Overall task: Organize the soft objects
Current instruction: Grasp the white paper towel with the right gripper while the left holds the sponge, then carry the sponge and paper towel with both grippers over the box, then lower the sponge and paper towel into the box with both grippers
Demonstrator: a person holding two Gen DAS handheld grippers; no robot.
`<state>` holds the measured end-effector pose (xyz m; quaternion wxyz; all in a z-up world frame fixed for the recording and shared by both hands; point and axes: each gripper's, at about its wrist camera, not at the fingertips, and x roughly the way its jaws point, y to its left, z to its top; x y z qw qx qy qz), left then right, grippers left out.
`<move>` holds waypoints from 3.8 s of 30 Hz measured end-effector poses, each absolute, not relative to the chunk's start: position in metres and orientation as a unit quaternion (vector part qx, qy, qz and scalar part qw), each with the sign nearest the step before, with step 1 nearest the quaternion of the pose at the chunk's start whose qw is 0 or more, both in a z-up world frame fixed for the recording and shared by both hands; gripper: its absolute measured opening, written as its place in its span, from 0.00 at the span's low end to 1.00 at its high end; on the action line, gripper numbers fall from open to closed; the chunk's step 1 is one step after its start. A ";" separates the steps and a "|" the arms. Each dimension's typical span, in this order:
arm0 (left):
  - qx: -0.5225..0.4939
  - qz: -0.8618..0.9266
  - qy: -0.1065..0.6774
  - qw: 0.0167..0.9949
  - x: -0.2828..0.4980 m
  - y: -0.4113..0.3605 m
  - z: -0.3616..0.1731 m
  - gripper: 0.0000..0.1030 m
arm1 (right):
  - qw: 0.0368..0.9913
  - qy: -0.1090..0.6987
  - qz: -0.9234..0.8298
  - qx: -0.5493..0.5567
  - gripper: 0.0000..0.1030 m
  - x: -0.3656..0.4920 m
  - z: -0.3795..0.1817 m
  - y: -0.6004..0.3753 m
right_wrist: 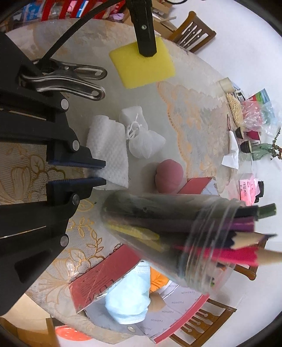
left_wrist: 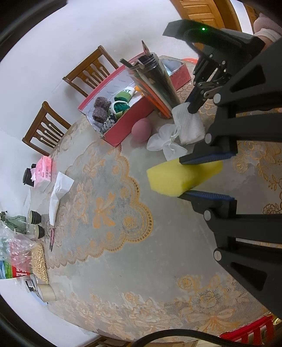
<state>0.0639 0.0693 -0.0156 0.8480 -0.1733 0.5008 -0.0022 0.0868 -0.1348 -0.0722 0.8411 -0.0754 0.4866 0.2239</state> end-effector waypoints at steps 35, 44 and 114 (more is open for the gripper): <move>-0.111 -0.100 0.511 0.846 0.052 -0.006 0.004 0.24 | 0.876 0.445 0.183 -0.045 0.09 0.043 -0.014 -0.205; -0.091 -0.151 0.524 0.833 0.048 -0.050 0.005 0.24 | 0.886 0.437 0.152 -0.032 0.09 0.046 -0.004 -0.236; -0.038 -0.120 0.511 0.850 0.186 -0.214 0.006 0.40 | 0.885 0.428 0.181 0.011 0.20 0.201 -0.008 -0.364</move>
